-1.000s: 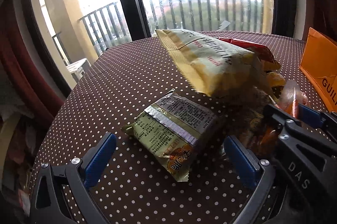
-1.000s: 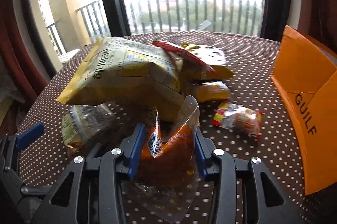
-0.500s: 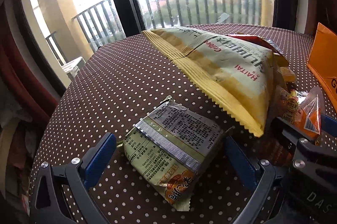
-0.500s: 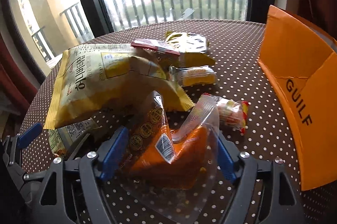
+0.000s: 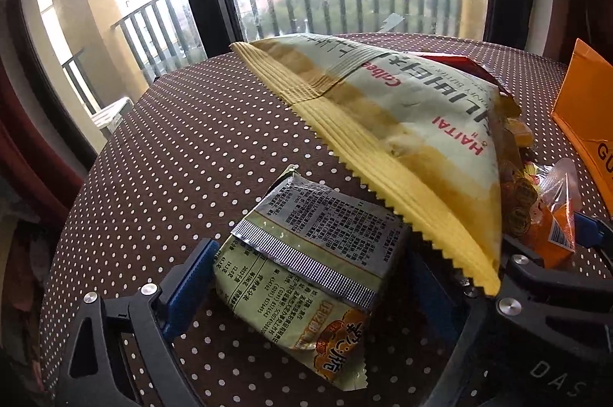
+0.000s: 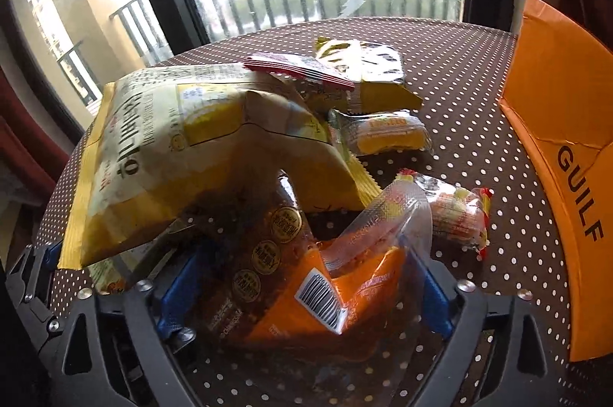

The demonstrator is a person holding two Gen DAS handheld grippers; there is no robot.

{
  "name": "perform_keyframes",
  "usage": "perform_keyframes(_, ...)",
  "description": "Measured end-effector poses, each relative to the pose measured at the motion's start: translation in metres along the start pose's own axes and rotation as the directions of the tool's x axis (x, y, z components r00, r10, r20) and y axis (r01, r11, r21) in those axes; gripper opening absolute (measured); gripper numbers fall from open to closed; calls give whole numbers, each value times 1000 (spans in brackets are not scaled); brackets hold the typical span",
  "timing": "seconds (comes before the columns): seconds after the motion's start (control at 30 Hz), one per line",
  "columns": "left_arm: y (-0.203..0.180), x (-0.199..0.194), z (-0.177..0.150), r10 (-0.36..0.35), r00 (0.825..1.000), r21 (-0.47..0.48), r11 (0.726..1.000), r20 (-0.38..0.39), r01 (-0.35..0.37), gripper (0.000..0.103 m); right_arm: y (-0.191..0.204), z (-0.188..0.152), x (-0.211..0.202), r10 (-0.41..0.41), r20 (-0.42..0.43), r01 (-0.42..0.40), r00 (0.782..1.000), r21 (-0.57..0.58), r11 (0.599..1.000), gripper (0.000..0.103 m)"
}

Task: Organize snacks
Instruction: 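Grasp the green-silver snack packet with left gripper while right holds orange bag, then lift and carry both held packets toward the orange shoebox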

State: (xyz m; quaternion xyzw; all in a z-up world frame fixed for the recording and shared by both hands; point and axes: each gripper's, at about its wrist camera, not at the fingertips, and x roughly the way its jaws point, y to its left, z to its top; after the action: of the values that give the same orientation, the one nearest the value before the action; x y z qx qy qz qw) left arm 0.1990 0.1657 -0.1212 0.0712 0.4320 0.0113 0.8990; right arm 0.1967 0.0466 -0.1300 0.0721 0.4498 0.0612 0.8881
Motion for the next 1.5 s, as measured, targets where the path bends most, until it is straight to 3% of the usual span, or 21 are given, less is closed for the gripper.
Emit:
perform_keyframes(0.2,-8,-7,-8,-10,1000,7,1000,7,9,90,-1,-8,-10,24,2,-24,1000,-20,1000,75)
perform_keyframes(0.77,-47,-44,-38,-70,996,-4,998,52,70,84,-30,-42,-48,1,25,0,1000,-32,999,69)
perform_keyframes(1.13,-77,-67,-54,-73,994,18,997,78,72,83,-54,-56,-68,1,45,0,999,-29,1000,69)
perform_keyframes(1.23,-90,-66,-58,-61,996,31,998,70,59,86,-62,-60,-65,-4,26,5,1000,-32,999,69)
perform_keyframes(1.4,-97,-62,-52,-13,994,77,997,109,5,103,-72,-58,-64,2,32,-1,999,-25,1000,68)
perform_keyframes(1.5,-97,-56,-43,-29,995,107,994,97,19,103,-76,-53,-61,-1,33,1,999,-8,1000,68)
